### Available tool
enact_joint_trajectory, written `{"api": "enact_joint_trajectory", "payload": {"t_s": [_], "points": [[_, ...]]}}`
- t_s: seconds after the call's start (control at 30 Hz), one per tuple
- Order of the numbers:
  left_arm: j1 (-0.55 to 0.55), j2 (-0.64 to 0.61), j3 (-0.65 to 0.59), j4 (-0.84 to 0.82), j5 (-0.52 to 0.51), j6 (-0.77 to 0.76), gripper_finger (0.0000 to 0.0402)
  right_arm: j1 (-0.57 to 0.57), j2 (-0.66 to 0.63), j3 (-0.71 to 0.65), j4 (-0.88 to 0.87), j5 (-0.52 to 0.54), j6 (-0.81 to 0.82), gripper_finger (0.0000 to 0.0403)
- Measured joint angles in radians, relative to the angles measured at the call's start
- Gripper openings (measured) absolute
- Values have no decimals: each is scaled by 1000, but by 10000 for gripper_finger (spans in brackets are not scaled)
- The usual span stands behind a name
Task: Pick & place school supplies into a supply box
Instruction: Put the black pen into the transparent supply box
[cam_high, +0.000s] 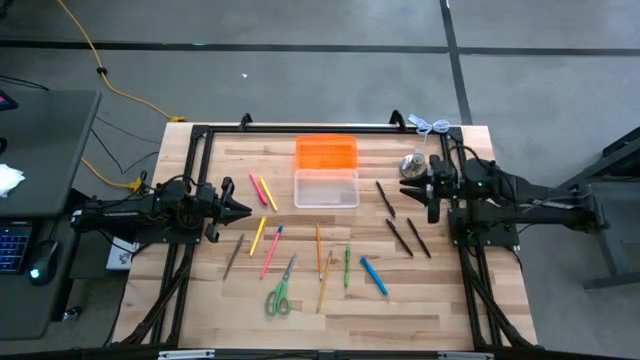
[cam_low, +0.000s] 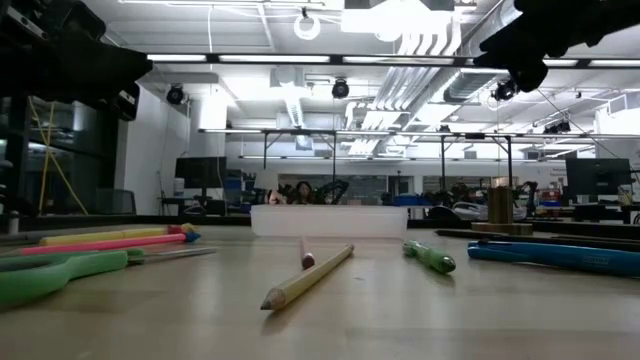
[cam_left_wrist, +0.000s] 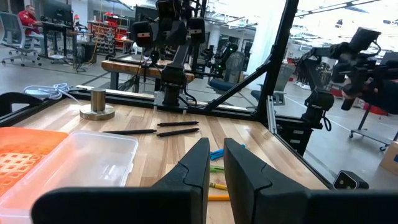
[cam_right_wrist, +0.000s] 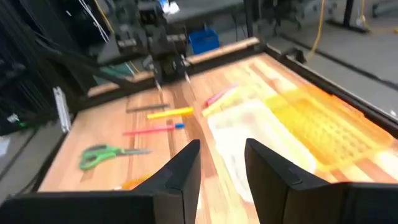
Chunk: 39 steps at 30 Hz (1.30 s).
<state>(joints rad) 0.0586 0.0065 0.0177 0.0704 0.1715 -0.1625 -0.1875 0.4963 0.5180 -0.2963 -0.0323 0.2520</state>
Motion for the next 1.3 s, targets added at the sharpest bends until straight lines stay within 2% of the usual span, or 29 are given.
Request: {"api": "enact_joint_trajectory", "payload": {"t_s": [0.53, 0.9, 1.3], "points": [[0, 0, 0, 0, 0, 0, 76, 0, 324, 214, -256, 31, 20, 103], [0, 0, 0, 0, 0, 0, 76, -4, 553, 333, -412, 51, 124, 103], [0, 0, 0, 0, 0, 0, 76, -4, 702, 366, -514, 49, 220, 103]]}}
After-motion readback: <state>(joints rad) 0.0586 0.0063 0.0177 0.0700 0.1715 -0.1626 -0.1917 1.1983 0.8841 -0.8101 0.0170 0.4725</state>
